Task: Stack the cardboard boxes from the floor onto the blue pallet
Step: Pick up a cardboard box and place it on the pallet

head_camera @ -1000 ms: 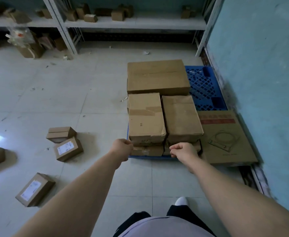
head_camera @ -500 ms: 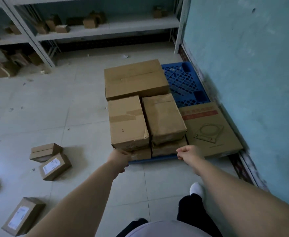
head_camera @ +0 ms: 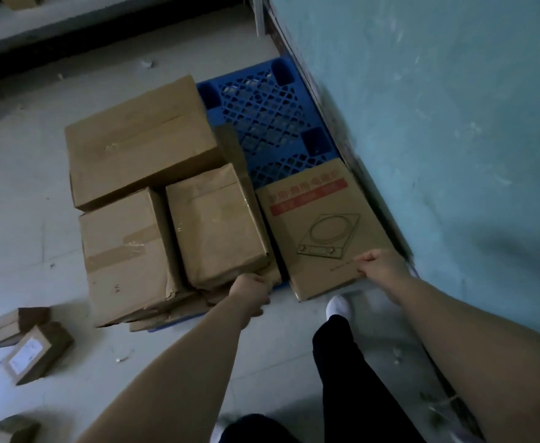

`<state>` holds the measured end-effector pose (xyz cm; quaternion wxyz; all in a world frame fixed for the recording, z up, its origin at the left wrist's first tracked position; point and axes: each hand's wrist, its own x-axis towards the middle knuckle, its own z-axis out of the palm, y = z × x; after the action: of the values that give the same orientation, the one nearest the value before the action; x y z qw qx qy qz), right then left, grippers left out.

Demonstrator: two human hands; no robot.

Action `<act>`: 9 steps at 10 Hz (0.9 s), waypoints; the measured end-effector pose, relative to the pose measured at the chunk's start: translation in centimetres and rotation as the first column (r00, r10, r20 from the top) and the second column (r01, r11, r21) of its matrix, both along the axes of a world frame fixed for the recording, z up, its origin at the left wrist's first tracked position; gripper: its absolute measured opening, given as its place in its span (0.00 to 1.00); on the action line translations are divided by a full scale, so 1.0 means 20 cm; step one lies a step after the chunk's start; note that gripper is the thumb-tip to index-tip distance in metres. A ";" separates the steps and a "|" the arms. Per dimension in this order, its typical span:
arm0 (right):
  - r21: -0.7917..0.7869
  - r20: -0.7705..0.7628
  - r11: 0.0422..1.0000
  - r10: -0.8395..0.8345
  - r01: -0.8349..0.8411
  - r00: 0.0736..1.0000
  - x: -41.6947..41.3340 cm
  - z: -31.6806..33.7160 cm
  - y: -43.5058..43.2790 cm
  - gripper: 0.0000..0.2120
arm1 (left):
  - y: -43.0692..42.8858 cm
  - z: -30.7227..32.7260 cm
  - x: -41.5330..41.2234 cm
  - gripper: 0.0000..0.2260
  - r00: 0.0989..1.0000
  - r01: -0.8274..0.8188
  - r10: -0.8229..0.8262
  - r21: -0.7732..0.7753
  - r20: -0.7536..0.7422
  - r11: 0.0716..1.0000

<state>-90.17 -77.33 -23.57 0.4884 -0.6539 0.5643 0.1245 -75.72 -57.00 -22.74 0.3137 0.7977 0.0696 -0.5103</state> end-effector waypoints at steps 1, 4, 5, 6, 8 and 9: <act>-0.006 -0.054 0.999 0.038 -0.038 0.998 0.05 -0.14 -0.32 0.04 | -0.33 -0.16 -0.03 0.07 0.995 -0.083 0.085 0.042 -0.059 0.996; 0.070 -0.223 0.993 0.110 -0.097 0.969 0.21 -1.00 -0.81 0.17 | -0.74 -1.07 0.09 0.12 0.988 -0.094 0.125 0.284 -0.092 0.954; 0.045 -0.289 0.995 0.099 -0.090 0.952 0.22 -1.30 -0.94 0.28 | -0.75 -1.38 0.13 0.21 0.991 -0.114 0.132 0.349 -0.029 0.930; -0.052 -0.292 0.997 0.045 -0.063 0.955 0.24 -1.56 -1.04 0.35 | -0.77 -1.65 0.15 0.27 0.965 -0.257 0.261 0.347 0.036 0.902; -0.089 -0.278 0.996 -0.030 0.006 0.960 0.28 -1.86 -1.10 0.49 | -0.81 -1.95 0.17 0.34 0.906 -0.421 0.406 0.319 0.117 0.849; -0.021 -0.221 0.988 -0.155 0.154 0.963 0.25 -1.88 -1.12 0.46 | -0.87 -1.90 0.18 0.36 0.881 -0.473 0.438 0.282 0.181 0.835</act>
<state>-85.27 -99.79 -61.25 0.4293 -0.5906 0.6649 0.1575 -72.09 -74.33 -60.83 0.2970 0.8246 0.3215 -0.3584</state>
